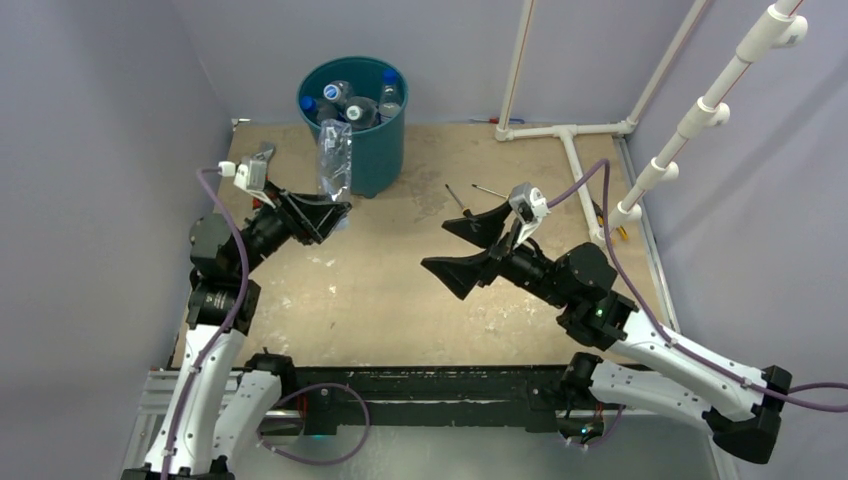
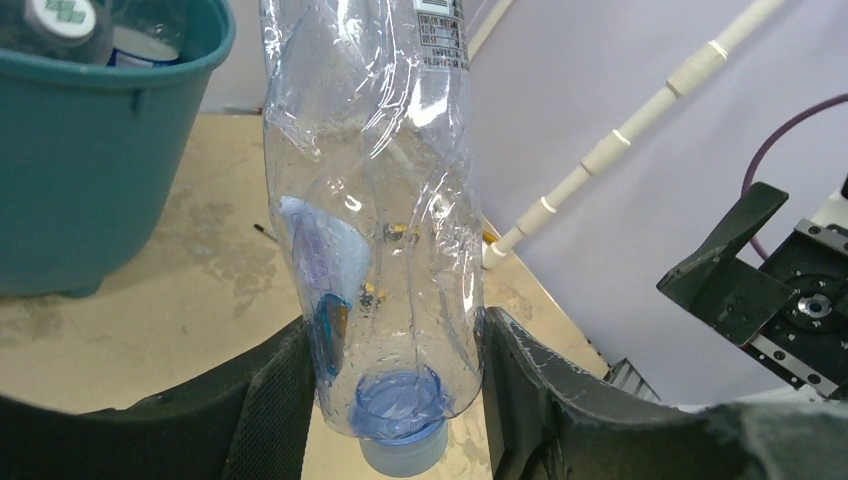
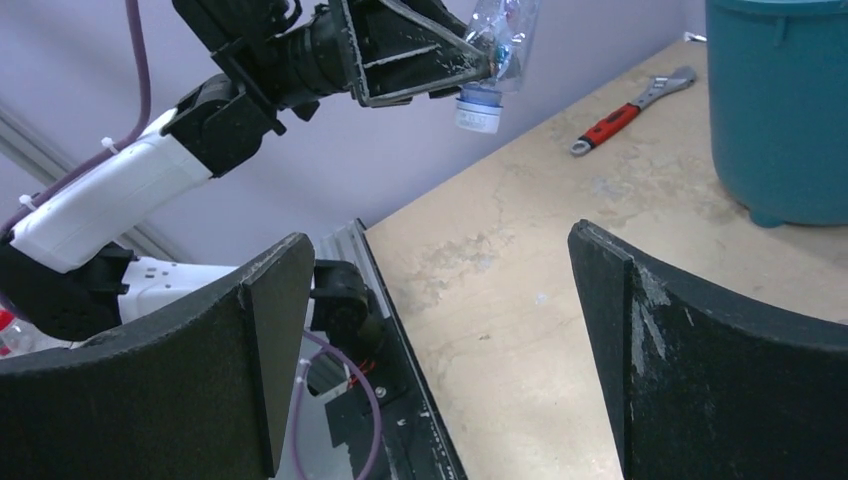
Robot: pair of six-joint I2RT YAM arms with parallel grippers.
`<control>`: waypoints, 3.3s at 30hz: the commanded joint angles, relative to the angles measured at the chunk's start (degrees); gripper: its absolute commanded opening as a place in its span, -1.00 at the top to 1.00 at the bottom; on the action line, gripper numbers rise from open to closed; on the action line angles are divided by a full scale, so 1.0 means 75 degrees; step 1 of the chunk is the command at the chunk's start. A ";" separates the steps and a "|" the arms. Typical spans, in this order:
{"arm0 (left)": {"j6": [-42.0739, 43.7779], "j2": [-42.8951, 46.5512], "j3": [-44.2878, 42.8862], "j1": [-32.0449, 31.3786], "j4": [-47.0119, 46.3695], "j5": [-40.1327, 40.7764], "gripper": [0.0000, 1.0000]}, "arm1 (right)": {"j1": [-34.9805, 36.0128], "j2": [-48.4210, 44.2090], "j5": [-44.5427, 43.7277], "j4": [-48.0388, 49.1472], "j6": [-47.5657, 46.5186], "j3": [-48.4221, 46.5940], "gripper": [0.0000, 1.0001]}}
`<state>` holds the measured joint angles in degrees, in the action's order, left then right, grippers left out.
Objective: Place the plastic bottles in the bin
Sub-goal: Pick up the plastic bottle from the corner of the board.
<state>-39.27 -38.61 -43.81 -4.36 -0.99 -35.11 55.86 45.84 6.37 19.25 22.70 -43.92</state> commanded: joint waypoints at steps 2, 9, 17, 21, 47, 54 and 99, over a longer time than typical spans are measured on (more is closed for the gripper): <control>0.1281 -0.0792 -0.0889 -0.0863 0.0116 0.0267 1.00 | -0.0012 -0.0148 -0.0419 -0.1332 -0.0188 -0.0754 -0.98; 0.3808 -0.2791 -0.2709 -0.4780 0.2076 0.3753 1.00 | -0.0065 -0.0092 -0.0817 -0.1983 -0.0446 -0.2155 -0.98; 0.5014 -0.2677 -0.2538 -0.5032 0.2122 0.4018 1.00 | -0.0065 -0.0376 -0.2265 -0.2978 -0.0706 -0.2939 -0.98; 0.5874 -0.2183 -0.2274 -0.5034 0.1853 0.3457 1.00 | -0.0065 -0.0362 -0.2548 -0.3111 -0.0669 -0.2840 -0.98; 0.7475 -0.0623 -0.0674 -0.5038 -0.0114 0.1512 1.00 | -0.2050 0.1539 0.1118 -0.4246 0.0348 -0.4207 -0.98; 0.7682 -0.0559 -0.0732 -0.5049 0.0119 0.1463 1.00 | -0.2427 0.1944 0.3133 -0.3583 0.0903 -0.4103 -0.92; -0.4686 -0.3719 0.0191 -0.5032 -1.2102 0.2317 -0.76 | -0.2444 -0.1435 0.1916 0.6995 0.1371 0.1477 1.00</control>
<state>-61.30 -65.34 -42.26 -42.13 -71.29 -16.97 37.74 35.92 21.93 57.06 30.85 -34.72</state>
